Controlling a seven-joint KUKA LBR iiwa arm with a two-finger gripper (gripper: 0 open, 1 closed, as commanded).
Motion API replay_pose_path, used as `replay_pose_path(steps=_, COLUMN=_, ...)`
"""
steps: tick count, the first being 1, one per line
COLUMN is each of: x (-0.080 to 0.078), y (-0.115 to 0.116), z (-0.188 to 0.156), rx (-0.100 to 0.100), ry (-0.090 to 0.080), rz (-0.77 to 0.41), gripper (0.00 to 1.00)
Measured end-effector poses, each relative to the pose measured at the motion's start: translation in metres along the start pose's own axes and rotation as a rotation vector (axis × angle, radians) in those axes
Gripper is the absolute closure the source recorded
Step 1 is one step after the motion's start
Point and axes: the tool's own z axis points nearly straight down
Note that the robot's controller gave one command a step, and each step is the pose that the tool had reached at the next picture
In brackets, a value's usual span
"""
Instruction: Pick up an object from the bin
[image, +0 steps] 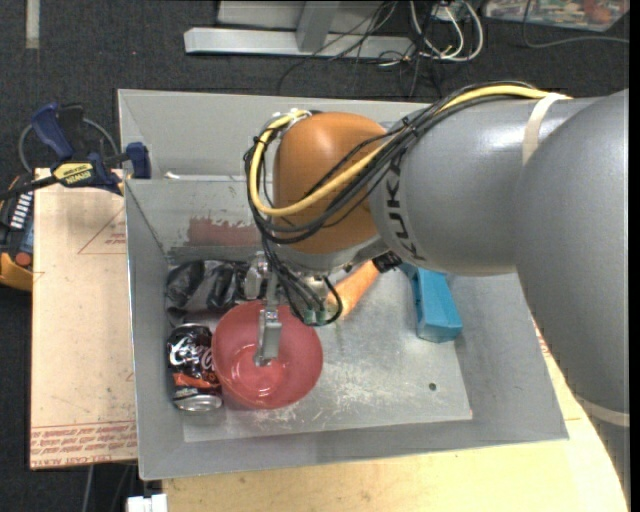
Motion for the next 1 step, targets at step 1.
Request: replay_pose_path(steps=1, x=-0.0016, y=-0.0013, z=-0.0049, rx=-0.001, ry=-0.007, rz=0.005, gripper=0.00)
